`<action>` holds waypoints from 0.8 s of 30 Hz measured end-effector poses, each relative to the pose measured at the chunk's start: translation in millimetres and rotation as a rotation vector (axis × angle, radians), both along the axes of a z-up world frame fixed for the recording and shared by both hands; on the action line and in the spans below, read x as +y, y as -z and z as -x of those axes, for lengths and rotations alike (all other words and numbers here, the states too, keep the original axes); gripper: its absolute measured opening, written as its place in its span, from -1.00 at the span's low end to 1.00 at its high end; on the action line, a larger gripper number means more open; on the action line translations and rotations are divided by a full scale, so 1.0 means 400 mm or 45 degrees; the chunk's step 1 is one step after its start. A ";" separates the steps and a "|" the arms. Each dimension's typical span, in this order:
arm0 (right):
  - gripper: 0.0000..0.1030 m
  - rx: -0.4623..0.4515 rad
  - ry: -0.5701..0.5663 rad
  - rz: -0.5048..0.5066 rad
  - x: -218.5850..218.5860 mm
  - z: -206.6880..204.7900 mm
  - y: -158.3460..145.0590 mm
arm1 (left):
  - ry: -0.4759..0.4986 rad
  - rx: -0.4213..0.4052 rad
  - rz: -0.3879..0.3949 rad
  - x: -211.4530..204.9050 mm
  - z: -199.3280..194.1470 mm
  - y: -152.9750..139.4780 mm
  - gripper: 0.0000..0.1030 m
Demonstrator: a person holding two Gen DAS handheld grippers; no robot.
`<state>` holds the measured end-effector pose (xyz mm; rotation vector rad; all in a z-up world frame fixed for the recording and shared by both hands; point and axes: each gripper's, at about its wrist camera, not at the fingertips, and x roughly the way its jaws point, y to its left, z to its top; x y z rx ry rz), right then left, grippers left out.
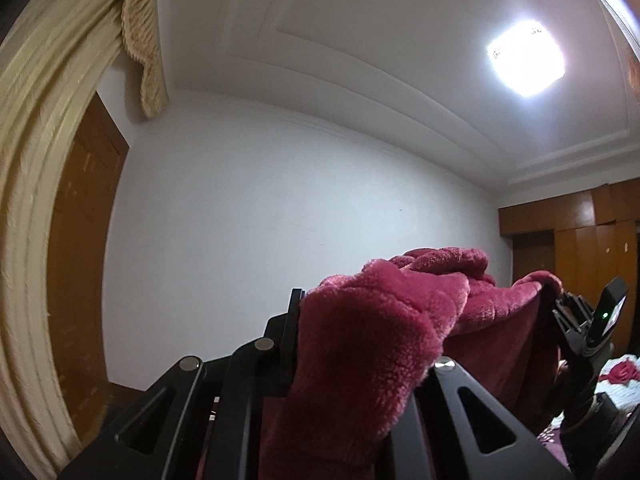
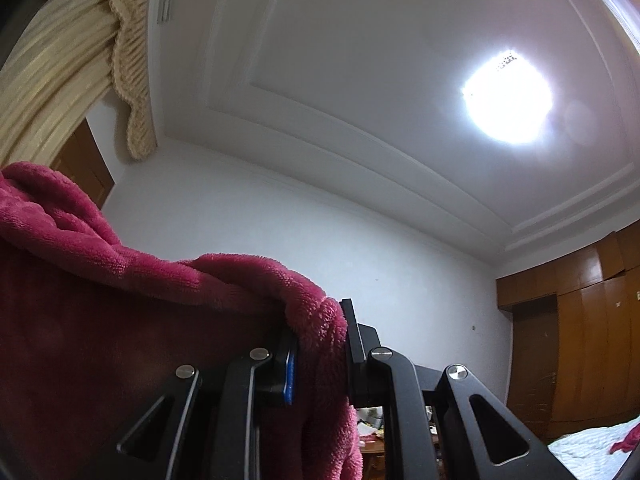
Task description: Fold clothes
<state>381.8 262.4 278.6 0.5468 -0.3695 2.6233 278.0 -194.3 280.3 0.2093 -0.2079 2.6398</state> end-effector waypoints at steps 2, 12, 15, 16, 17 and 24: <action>-0.68 0.021 -0.024 -0.011 -0.011 -0.012 -0.006 | -0.031 0.019 0.012 -0.007 -0.026 -0.007 -0.75; -0.67 0.182 -0.074 -0.074 -0.032 -0.054 -0.069 | -0.170 0.125 0.079 -0.021 -0.117 0.010 -0.65; -0.67 0.174 -0.068 -0.084 -0.016 -0.025 -0.079 | -0.203 0.100 0.106 -0.018 -0.092 0.025 -0.65; -0.67 0.155 -0.068 -0.085 -0.012 -0.017 -0.072 | -0.210 0.054 0.118 -0.008 -0.058 0.033 -0.65; -0.67 0.130 -0.072 -0.082 -0.007 0.000 -0.065 | -0.212 0.008 0.127 0.000 -0.031 0.046 -0.65; -0.67 -0.175 -0.096 -0.003 0.006 0.257 0.018 | -0.215 -0.308 0.233 0.061 0.220 0.174 -0.65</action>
